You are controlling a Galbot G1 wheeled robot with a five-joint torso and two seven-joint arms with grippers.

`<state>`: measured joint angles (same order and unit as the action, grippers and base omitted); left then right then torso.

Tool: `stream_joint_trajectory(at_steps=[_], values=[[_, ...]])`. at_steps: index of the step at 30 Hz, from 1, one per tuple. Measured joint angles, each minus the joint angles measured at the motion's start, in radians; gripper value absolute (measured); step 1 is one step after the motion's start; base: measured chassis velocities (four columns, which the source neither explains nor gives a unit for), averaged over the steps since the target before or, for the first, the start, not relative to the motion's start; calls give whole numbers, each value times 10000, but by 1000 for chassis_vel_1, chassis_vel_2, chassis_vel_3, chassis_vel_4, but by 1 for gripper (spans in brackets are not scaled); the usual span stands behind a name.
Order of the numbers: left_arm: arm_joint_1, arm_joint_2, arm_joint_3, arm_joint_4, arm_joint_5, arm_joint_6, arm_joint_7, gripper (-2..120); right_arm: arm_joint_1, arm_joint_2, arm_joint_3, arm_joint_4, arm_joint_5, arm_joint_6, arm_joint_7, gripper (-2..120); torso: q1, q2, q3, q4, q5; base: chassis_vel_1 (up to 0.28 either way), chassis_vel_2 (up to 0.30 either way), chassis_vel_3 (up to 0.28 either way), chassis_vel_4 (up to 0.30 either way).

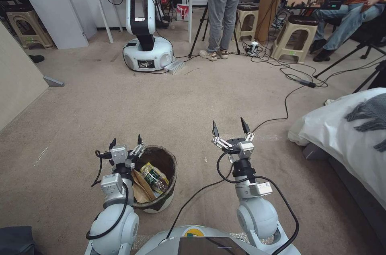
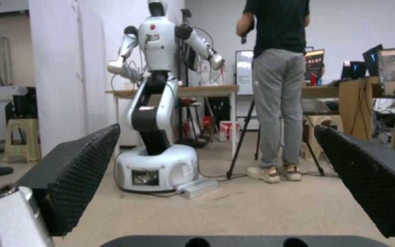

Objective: Pick up the trash bin, then pick up the garbage from the floor and place it into the trash bin.

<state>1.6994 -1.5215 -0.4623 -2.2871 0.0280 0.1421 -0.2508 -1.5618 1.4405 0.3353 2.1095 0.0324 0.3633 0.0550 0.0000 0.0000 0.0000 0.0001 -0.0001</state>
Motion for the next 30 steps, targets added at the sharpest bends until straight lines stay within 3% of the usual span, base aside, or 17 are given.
stream_joint_trajectory(at_steps=[1,3,4,7,15,30], values=[[0,0,0,0,0,0,0,84,0,0,0,0,0,0,0,100,0,0,0,0,0,0,0,0,0],[109,-7,-32,310,301,-1151,456,85,-84,49,29,16,-17,-39,179,100,0,0,0,0,1,0,0,0,0],[109,-7,-32,310,301,-1151,456,85,-84,49,29,16,-17,-39,179,100,0,0,0,0,1,0,0,0,0],[261,-8,-119,624,662,-2214,696,88,-217,105,108,21,-105,-116,364,100,0,0,0,-1,0,0,0,0,0],[416,-2,-138,725,737,-2544,742,99,-295,134,142,11,-157,-142,427,100,0,0,0,0,1,0,0,0,0],[457,-26,-322,940,1085,-3087,728,100,-391,208,239,-66,-309,-174,459,100,0,0,0,0,1,0,0,0,0]])
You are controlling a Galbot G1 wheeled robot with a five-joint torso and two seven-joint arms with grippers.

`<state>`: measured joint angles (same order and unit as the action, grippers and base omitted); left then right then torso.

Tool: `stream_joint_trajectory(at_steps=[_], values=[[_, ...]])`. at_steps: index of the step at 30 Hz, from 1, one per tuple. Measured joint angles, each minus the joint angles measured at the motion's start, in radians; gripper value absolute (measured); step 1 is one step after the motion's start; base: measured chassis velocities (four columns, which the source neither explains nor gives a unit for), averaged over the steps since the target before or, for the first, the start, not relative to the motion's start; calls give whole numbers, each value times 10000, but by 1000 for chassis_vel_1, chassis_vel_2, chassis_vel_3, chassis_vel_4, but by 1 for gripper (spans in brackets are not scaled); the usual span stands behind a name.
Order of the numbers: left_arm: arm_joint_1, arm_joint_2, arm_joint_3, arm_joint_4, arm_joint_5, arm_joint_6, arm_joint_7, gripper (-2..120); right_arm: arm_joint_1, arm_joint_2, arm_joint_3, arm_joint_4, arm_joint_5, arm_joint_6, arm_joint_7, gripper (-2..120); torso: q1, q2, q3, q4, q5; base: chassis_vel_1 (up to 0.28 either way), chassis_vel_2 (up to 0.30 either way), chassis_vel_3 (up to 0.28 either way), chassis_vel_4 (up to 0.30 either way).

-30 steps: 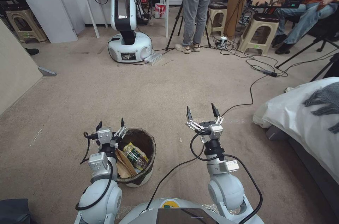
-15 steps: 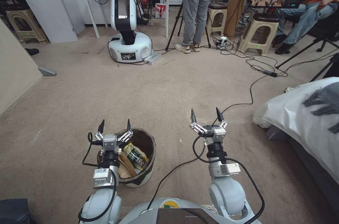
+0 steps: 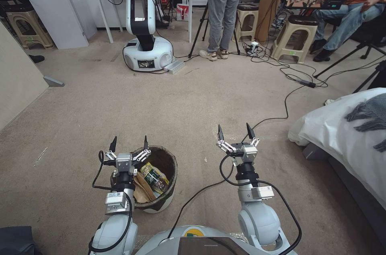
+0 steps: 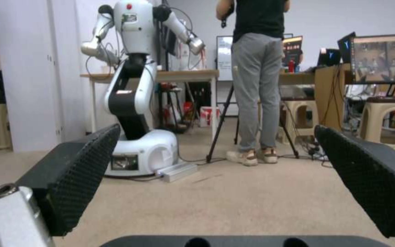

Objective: Pick up the trash bin, then pick up the garbage from the floor and place it into the trash bin.

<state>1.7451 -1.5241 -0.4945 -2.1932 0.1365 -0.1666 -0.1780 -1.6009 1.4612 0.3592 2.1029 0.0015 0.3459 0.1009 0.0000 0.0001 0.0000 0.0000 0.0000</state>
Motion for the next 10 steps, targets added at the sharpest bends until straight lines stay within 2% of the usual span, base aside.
stream_joint_trajectory(at_steps=[10], values=[[-8,-4,1,0,-22,38,-37,100,-3,-1,5,6,-5,-15,-6,100,0,0,0,0,0,0,0,0,0]])
